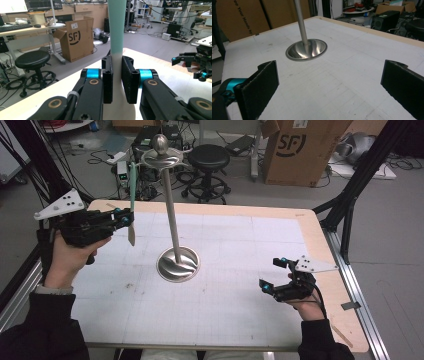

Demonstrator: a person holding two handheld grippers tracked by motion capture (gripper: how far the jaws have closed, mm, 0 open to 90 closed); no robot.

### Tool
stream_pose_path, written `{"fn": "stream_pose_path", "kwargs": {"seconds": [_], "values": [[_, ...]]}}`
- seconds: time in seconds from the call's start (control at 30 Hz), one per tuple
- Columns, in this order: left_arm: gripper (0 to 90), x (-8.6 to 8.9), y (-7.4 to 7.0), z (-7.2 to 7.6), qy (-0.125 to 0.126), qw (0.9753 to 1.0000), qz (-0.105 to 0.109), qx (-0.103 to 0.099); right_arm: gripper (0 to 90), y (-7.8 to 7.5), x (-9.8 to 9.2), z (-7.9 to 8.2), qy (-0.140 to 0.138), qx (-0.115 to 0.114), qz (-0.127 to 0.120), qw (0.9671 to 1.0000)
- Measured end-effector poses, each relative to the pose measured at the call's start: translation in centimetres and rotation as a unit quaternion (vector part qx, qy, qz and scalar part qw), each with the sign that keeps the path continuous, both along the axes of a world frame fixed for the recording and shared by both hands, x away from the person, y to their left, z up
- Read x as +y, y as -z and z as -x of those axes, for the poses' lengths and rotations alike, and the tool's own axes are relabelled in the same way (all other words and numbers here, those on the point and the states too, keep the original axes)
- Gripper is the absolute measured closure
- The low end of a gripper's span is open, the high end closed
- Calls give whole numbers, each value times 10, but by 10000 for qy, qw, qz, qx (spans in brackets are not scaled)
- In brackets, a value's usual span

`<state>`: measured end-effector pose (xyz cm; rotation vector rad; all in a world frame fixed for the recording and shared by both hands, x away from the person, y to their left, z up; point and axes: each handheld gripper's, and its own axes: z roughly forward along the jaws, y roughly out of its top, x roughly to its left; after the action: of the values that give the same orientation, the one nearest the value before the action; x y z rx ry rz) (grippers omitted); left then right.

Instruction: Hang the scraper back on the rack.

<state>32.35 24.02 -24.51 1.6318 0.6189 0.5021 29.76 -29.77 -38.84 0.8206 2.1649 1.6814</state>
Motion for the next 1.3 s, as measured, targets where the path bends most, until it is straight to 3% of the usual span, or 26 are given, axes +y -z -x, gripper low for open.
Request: {"fn": "stream_pose_path", "kwargs": {"seconds": [0.27,0.4,0.47,0.8,1.07,1.2,1.3], "values": [[799,-11,4,-6,-30,10000,64,24,2,0,0,1,-8,3,12,10000],[779,-10,7,-4,-81,9998,104,-138,2,1,0,1,-2,10,3,10000],[692,-8,9,-2,-34,9996,175,-213,3,1,-1,1,-2,11,11,10000],[433,-3,34,10,121,9985,246,-465,3,2,0,1,4,24,14,10000],[140,-9,62,19,472,9976,-91,-496,2,3,0,1,6,35,24,10000],[60,-16,76,25,622,9966,-198,-505,3,3,0,1,5,22,37,10000],[49,-19,86,30,688,9964,-170,-459,2,3,0,1,12,14,16,10000]]}}
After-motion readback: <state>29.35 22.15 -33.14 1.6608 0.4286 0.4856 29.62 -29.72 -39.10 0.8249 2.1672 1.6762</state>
